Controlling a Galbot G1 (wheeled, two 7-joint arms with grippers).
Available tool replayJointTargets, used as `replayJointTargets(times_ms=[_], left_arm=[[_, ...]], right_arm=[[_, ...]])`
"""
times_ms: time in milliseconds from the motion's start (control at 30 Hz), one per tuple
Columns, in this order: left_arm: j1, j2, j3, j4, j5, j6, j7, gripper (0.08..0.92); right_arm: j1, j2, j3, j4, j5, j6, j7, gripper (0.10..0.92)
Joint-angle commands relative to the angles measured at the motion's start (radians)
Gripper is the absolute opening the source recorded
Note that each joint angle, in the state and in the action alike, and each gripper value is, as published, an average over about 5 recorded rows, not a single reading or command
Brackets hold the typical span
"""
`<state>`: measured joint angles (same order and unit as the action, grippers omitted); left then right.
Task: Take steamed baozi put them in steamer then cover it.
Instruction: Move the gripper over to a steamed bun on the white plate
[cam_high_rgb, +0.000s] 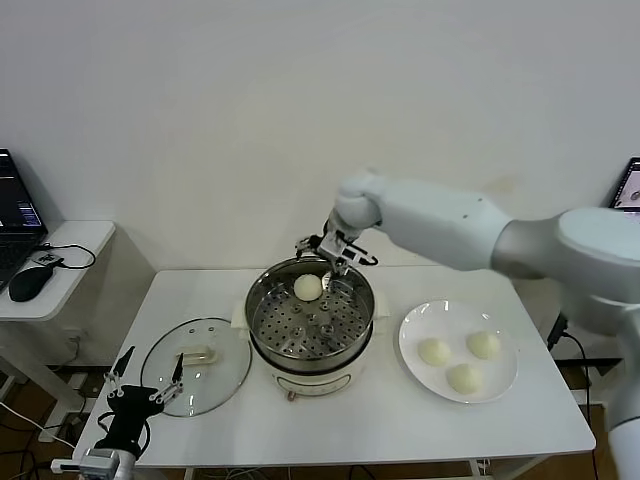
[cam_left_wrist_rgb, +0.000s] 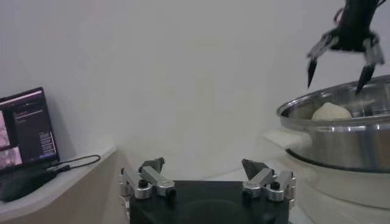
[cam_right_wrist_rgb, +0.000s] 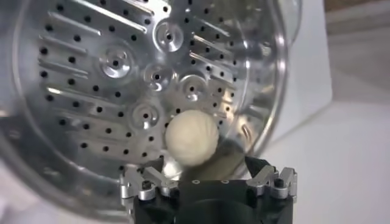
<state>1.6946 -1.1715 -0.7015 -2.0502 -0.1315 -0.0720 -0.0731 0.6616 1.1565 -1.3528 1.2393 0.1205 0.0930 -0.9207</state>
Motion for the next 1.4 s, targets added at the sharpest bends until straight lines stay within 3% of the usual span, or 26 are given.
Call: replayJointTargets(times_ms=[33, 233, 433, 600, 967, 1400], left_arm=[[-0.004, 0.003, 0.000, 0.001, -0.003, 0.001, 0.000, 0.823], [-0.010, 0.015, 0.002, -0.005, -0.006, 0.009, 0.003, 0.823], [-0.007, 0.024, 0.001, 0.000, -0.006, 0.009, 0.005, 0.823], [-0.010, 0.025, 0.014, 0.014, 0.002, 0.007, 0.004, 0.823], [-0.009, 0.028, 0.016, 0.032, 0.008, 0.005, 0.004, 0.823], [0.004, 0.027, -0.010, 0.025, 0.011, 0.017, 0.005, 0.823]], right_arm=[[0.194, -0.291, -0.070, 0.376, 0.322, -0.481, -0.022, 0.823], [0.188, -0.499, -0.084, 0.509, 0.330, -0.579, 0.000, 0.823], [0.109, -0.689, -0.069, 0.552, 0.233, -0.568, -0.015, 0.823], [-0.010, -0.762, -0.027, 0.558, 0.157, -0.554, -0.022, 0.823], [-0.363, -0.741, 0.206, 0.412, 0.004, -0.494, -0.033, 0.823], [-0.637, -0.605, 0.418, 0.202, -0.119, -0.435, -0.044, 0.823]])
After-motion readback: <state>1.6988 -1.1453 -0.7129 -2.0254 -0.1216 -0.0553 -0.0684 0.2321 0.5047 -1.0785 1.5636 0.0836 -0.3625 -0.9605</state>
